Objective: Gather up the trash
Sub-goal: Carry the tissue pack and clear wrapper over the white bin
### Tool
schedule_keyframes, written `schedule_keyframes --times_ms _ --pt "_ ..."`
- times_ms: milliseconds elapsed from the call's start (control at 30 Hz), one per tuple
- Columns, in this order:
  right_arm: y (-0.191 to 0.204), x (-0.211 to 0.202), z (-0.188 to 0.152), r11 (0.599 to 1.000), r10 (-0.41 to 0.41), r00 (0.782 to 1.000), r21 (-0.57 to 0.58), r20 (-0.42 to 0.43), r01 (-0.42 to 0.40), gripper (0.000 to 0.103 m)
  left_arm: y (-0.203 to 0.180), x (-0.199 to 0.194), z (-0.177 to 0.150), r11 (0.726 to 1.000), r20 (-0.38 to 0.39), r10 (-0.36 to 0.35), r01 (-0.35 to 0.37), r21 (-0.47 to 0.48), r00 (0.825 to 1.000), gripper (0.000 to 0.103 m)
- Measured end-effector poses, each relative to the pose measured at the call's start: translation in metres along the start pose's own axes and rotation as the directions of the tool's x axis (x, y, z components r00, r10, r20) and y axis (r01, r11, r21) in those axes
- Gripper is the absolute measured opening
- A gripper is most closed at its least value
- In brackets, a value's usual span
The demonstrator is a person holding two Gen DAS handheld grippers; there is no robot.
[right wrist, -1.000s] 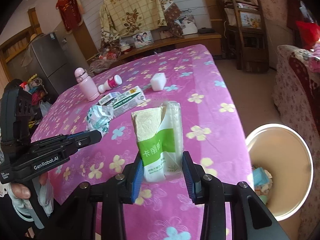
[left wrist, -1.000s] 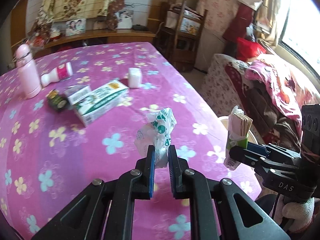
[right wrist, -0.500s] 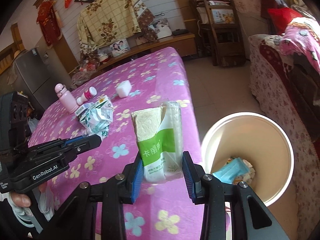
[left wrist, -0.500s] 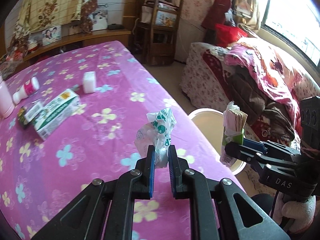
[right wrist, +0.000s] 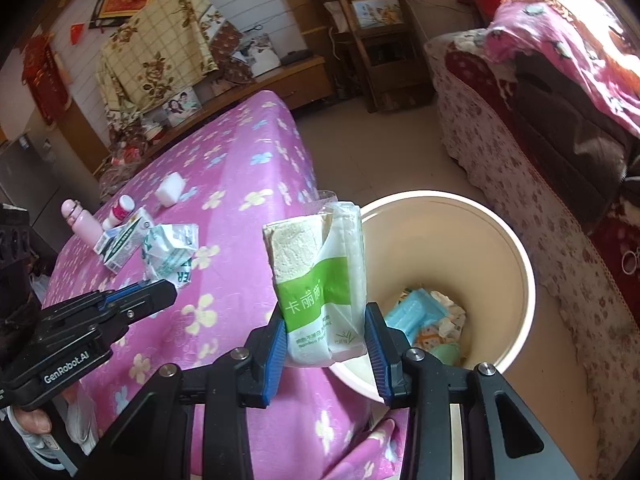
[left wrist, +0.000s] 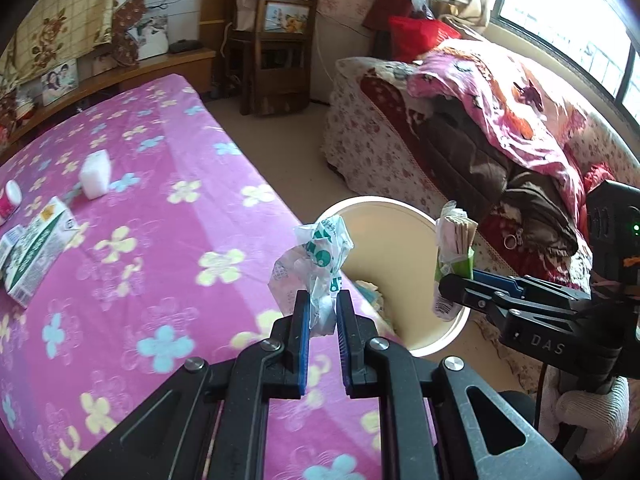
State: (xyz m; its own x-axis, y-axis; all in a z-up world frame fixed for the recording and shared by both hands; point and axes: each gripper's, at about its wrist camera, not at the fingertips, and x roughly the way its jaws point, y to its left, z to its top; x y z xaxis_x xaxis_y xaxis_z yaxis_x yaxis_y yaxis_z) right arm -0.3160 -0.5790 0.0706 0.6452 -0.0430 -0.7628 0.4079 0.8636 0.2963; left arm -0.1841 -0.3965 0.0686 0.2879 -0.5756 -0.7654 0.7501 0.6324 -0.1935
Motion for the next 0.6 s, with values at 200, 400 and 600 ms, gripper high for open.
schedule_keyframes --times_ms 200,400,600 --pt "-0.023 0.003 -0.001 0.999 -0.03 1.0 0.034 -0.008 0.03 0.04 -0.016 0.016 0.005 0.999 -0.026 -0.034 0.034 0.017 0.999 0.013" --pt "-0.042 0.007 -0.004 0.996 -0.055 0.998 0.067 -0.024 0.057 0.04 -0.027 0.032 0.011 0.997 -0.053 -0.078 0.079 0.015 0.996 0.013" --pt "-0.058 0.012 -0.007 0.992 -0.063 0.997 0.103 -0.039 0.067 0.04 -0.037 0.043 0.013 0.995 -0.072 -0.097 0.099 0.014 0.993 0.013"
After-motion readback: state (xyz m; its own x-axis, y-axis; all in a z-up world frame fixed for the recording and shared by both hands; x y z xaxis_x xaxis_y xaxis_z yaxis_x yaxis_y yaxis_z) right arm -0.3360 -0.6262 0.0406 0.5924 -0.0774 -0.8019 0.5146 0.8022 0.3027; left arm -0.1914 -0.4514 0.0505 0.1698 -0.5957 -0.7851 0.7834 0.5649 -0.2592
